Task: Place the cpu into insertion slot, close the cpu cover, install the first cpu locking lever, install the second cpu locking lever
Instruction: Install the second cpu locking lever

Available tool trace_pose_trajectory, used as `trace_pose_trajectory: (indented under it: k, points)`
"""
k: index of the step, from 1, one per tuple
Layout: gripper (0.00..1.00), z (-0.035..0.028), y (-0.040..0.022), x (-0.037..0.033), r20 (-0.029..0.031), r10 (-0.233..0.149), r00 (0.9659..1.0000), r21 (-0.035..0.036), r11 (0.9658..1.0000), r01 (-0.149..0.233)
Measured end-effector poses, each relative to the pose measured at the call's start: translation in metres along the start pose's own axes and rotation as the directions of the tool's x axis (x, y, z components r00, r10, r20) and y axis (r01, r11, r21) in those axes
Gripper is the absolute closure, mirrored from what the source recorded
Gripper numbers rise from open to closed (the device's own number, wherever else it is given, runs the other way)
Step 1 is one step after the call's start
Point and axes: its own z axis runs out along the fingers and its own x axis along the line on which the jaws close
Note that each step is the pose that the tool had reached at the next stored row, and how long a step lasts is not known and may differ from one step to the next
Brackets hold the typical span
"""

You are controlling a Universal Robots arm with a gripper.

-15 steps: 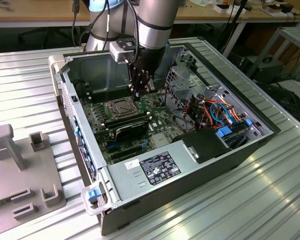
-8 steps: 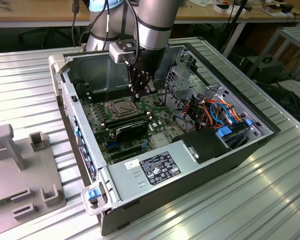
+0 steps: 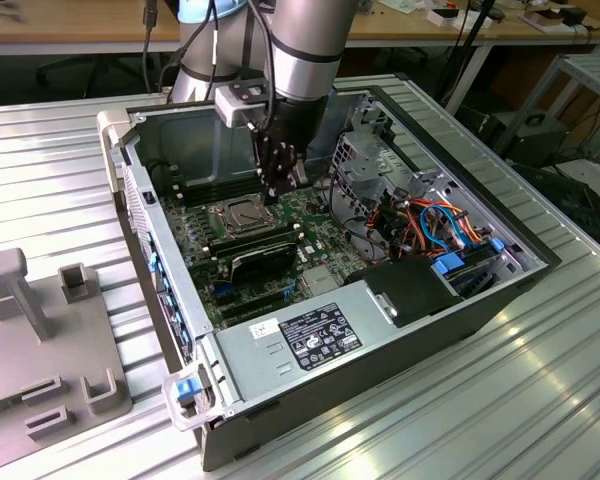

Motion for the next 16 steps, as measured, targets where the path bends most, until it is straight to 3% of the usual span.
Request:
trace_pose_trajectory:
  k: [2, 6, 10, 11, 12, 13, 14, 15, 16]
  points:
    - [0.89, 0.0025, 0.0094, -0.0001, 0.0, -0.002, 1.0, -0.0002, 1.0, 0.002]
    - [0.89, 0.0139, 0.0228, -0.0011, -0.0014, -0.001, 1.0, -0.0029, 1.0, 0.001]
    - [0.89, 0.0169, 0.0295, -0.0039, -0.0013, 0.003, 1.0, -0.0092, 1.0, -0.003]
    - [0.89, 0.0241, 0.0371, -0.005, -0.0008, 0.004, 1.0, -0.0166, 0.9999, -0.004]
    - [0.89, 0.0341, 0.037, -0.005, -0.0006, 0.004, 1.0, -0.023, 0.9997, -0.004]
    - [0.89, 0.0371, 0.0395, -0.0052, -0.0003, 0.011, 0.9999, -0.0239, 0.9997, -0.011]
    - [0.89, 0.0438, 0.0408, -0.005, 0.0007, 0.046, 0.999, -0.0258, 0.9986, -0.045]
    - [0.89, 0.0506, 0.0423, -0.0051, 0.0007, 0.045, 0.999, -0.0276, 0.9986, -0.045]
    - [0.89, 0.0515, 0.0425, -0.0051, 0.0009, 0.045, 0.999, -0.0277, 0.9986, -0.045]
